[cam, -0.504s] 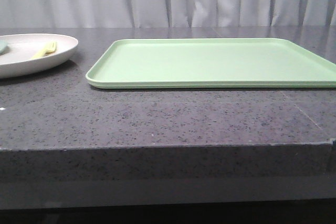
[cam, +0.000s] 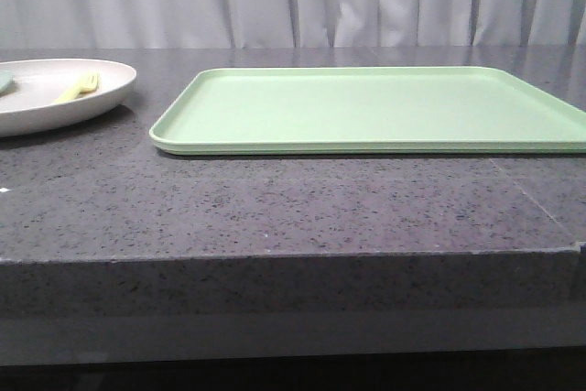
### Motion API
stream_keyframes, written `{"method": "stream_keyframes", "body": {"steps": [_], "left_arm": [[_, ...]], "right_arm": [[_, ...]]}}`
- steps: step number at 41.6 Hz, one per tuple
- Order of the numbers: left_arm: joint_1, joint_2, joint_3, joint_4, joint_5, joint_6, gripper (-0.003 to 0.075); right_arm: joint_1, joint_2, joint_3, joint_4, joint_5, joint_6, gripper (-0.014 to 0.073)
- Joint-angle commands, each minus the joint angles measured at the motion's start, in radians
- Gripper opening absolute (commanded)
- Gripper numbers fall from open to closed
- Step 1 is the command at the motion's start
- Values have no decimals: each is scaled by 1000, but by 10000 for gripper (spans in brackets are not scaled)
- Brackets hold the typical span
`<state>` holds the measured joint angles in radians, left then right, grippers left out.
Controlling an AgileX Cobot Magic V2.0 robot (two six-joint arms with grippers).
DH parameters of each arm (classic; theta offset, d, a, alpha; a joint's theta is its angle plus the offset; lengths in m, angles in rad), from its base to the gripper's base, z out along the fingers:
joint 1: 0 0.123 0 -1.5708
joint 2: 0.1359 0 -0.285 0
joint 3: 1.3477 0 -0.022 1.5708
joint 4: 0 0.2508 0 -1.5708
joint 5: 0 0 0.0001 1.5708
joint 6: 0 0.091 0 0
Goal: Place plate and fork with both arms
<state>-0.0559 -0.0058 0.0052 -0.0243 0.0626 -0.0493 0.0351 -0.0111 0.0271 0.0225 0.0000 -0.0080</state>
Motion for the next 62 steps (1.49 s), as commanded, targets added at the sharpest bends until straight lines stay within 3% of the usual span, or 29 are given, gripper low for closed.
{"method": "stream_keyframes", "body": {"steps": [1,22,26,33,45,62], "left_arm": [[-7,-21,4,-8,-84,0,-18],[-7,-21,-31,-14,-98,-2,-18],[-7,-21,-129,-30,-63,-2,-18],[-7,9,-369,-18,125,0,-18],[-7,225,-693,11,374,0,-18],[-7,400,-734,-6,398,0,-18]], "right_arm": [[-5,-18,-5,2,-75,-6,-67],[-5,-18,-35,12,-122,-6,-67],[-5,-18,-120,33,-55,-6,-67],[-5,-1,-355,28,193,-7,-67],[-5,210,-644,-23,435,-8,-67],[-5,386,-670,-23,519,-8,-67]]}}
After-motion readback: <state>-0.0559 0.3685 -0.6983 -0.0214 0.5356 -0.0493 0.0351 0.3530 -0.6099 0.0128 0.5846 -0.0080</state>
